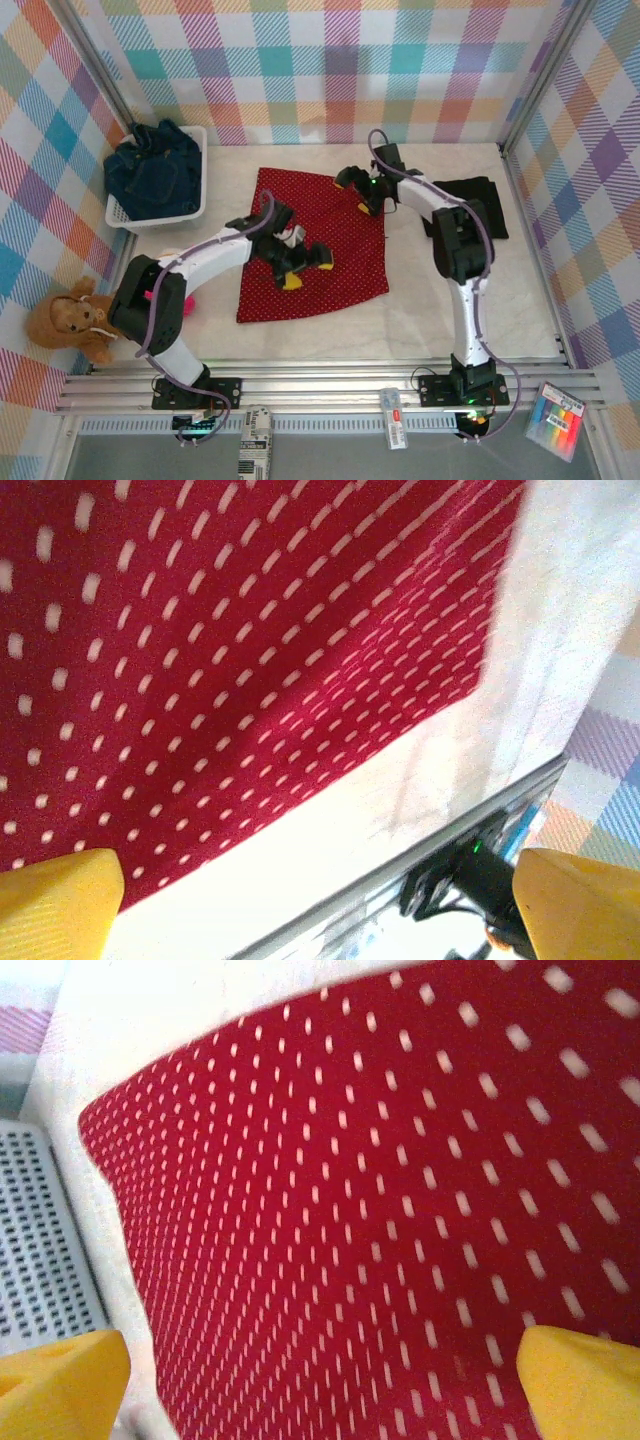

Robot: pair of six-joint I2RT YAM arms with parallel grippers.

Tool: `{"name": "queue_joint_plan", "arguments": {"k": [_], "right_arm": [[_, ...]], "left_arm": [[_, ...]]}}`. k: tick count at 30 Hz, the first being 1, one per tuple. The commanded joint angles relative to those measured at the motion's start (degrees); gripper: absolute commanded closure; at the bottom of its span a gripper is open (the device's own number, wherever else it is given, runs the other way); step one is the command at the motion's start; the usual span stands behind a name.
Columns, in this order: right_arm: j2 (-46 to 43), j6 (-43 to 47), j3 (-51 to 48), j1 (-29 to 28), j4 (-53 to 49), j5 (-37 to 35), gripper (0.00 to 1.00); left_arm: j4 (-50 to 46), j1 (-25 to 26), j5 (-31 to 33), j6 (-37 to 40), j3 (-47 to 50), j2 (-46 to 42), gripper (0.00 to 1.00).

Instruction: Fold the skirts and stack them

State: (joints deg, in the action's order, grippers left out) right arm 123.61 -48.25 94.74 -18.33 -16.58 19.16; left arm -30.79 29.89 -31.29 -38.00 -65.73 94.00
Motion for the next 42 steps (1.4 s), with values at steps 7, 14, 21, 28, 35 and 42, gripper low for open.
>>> {"name": "queue_joint_plan", "arguments": {"k": [7, 14, 21, 28, 35, 42], "right_arm": [[-26.88, 0.91, -30.71, 0.28, -0.73, 2.14, 0.01], [-30.63, -0.97, -39.43, -2.62, 2.50, 12.46, 0.01], [-28.39, -2.91, -42.94, -4.70, 1.00, 4.45, 0.01], [-24.94, -3.70, -45.71, -4.70, 2.07, 3.49, 0.01], [-23.56, -7.58, -45.81, -4.69, 7.32, 2.79, 0.01], [-22.58, -11.37, -43.10, -4.74, 12.49, 0.01, 0.01]], "left_arm": [[-5.44, -6.97, 25.56, 1.98, -20.18, 11.58, 0.00], [-3.77, -11.97, 22.59, 2.64, -39.80, 31.05, 0.00], [-7.08, -13.40, 19.66, 1.58, -60.39, 45.66, 0.00], [-7.79, -15.24, 19.44, -2.19, -66.15, 54.84, 0.00], [-8.17, -18.93, 17.94, -4.77, -73.91, 64.12, 0.00], [-4.47, -20.22, 14.84, -5.49, -81.24, 67.47, 0.00]]}}
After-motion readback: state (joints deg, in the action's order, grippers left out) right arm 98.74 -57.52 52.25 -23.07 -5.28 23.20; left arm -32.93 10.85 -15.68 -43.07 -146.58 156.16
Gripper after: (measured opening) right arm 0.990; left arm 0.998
